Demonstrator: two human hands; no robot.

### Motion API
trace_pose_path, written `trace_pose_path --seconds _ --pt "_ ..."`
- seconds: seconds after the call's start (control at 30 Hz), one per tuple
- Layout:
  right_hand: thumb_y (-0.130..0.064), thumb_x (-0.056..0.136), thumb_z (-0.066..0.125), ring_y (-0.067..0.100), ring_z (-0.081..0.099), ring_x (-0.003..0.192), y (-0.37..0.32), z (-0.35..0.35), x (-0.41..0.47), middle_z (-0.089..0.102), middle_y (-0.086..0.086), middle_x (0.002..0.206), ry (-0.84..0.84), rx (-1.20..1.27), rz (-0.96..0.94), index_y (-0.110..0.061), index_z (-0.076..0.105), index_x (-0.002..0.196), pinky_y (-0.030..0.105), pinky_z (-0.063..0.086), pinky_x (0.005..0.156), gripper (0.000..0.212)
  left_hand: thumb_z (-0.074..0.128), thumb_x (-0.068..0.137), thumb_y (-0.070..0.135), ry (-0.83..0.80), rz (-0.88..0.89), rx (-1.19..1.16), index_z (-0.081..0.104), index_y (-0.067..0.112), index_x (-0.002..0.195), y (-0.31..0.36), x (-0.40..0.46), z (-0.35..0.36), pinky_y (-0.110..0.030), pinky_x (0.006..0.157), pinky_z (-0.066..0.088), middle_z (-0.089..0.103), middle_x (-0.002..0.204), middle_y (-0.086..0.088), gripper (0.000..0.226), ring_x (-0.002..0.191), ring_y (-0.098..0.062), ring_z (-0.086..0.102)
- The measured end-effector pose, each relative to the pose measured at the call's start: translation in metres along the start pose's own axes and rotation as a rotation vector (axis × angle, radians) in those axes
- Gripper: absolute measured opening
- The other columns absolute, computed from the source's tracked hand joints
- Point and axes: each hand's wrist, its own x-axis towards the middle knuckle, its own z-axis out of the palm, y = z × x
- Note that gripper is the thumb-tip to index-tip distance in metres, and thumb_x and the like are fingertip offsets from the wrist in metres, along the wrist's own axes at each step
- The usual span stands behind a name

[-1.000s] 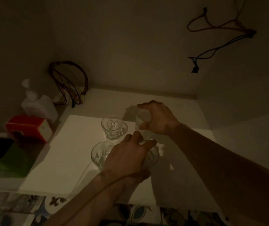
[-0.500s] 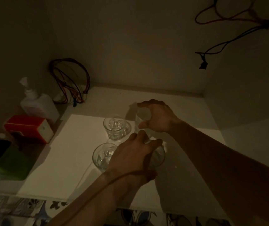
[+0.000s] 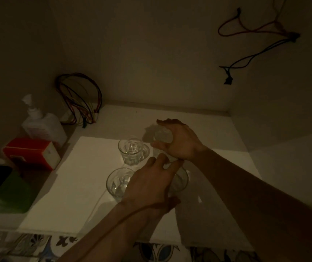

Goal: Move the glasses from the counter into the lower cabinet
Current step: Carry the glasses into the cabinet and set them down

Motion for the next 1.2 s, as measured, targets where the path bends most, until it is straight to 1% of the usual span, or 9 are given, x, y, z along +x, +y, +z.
trace_pose_path --seconds 0.1,0.2,0.37,0.47,0.53,0.63,0.83,0.97,1.2 --pt "-0.071 0.088 0.053 0.02 0.033 0.147 -0.003 -0.005 -0.01 0.036 0.004 0.16 0.078 0.019 0.078 -0.03 0.039 0.153 0.038 0.031 0.117 0.077 0.059 0.075 0.079 0.054 -0.01 -0.024 0.014 0.047 0.153 -0.003 -0.008 -0.004 -0.033 0.088 0.048 0.039 0.148 0.008 0.096 0.124 -0.017 0.047" --pt "-0.077 0.091 0.032 0.024 0.033 0.147 -0.003 -0.012 -0.028 0.036 0.005 0.16 0.096 0.052 0.208 -0.029 0.04 0.152 0.047 0.033 0.117 0.078 0.043 0.078 0.087 0.115 -0.068 -0.012 0.032 0.042 0.151 -0.011 -0.018 -0.016 -0.033 0.092 0.045 0.048 0.144 0.009 0.087 0.123 -0.016 0.053" --pt "-0.065 0.098 0.028 0.03 0.045 0.136 0.005 -0.023 -0.066 0.05 0.005 0.149 0.005 -0.012 0.326 -0.031 0.049 0.146 0.05 0.038 0.111 0.062 0.021 0.083 0.087 0.123 -0.28 0.061 0.056 0.038 0.133 -0.028 -0.021 -0.04 -0.037 0.091 0.046 0.059 0.134 0.005 0.079 0.115 -0.02 0.057" --pt "-0.074 0.093 0.025 0.036 0.037 0.14 0.006 -0.029 -0.092 0.042 0.008 0.154 -0.071 -0.057 0.422 -0.032 0.042 0.149 0.057 0.032 0.113 0.072 0.013 0.079 0.09 0.035 -0.382 0.059 0.049 0.04 0.139 -0.032 -0.014 -0.05 -0.042 0.104 0.037 0.052 0.144 0.003 0.086 0.127 -0.022 0.049" --pt "-0.08 0.089 0.022 0.035 0.027 0.145 0.004 -0.033 -0.107 0.032 0.008 0.16 -0.143 -0.108 0.457 -0.034 0.036 0.152 0.06 0.024 0.115 0.079 0.008 0.077 0.092 -0.066 -0.404 0.069 0.036 0.042 0.15 -0.032 -0.01 -0.053 -0.048 0.12 0.018 0.034 0.16 0.003 0.093 0.146 -0.022 0.029" --pt "-0.086 0.085 0.011 0.035 0.029 0.145 -0.001 -0.038 -0.122 0.031 0.009 0.16 -0.205 -0.203 0.467 -0.036 0.036 0.151 0.063 0.025 0.114 0.086 0.003 0.072 0.095 -0.2 -0.434 0.069 0.018 0.044 0.157 -0.03 -0.01 -0.052 -0.051 0.123 0.0 0.011 0.169 0.003 0.1 0.154 -0.021 0.004" --pt "-0.082 0.087 0.007 0.035 0.031 0.144 -0.012 -0.043 -0.131 0.032 0.01 0.16 -0.286 -0.222 0.467 -0.036 0.032 0.154 0.058 0.028 0.114 0.084 0.005 0.069 0.097 -0.201 -0.421 0.117 0.02 0.043 0.156 -0.027 -0.021 -0.053 -0.05 0.122 0.014 0.021 0.166 0.001 0.103 0.15 -0.023 0.02" --pt "-0.079 0.09 0.007 0.034 0.03 0.145 -0.017 -0.043 -0.132 0.03 0.007 0.161 -0.333 -0.297 0.451 -0.038 0.026 0.156 0.058 0.029 0.114 0.08 0.007 0.072 0.096 -0.194 -0.408 0.14 0.021 0.041 0.156 -0.023 -0.025 -0.057 -0.049 0.121 0.016 0.023 0.165 0.0 0.101 0.149 -0.024 0.022" --pt "-0.084 0.083 0.002 0.032 0.025 0.147 -0.043 -0.055 -0.167 0.027 0.006 0.162 -0.27 -0.245 0.431 -0.037 0.036 0.15 0.062 0.022 0.115 0.088 0.005 0.074 0.094 -0.272 -0.419 0.092 0.016 0.042 0.157 0.008 -0.052 -0.076 -0.049 0.121 0.014 0.02 0.166 0.001 0.098 0.15 -0.023 0.02"
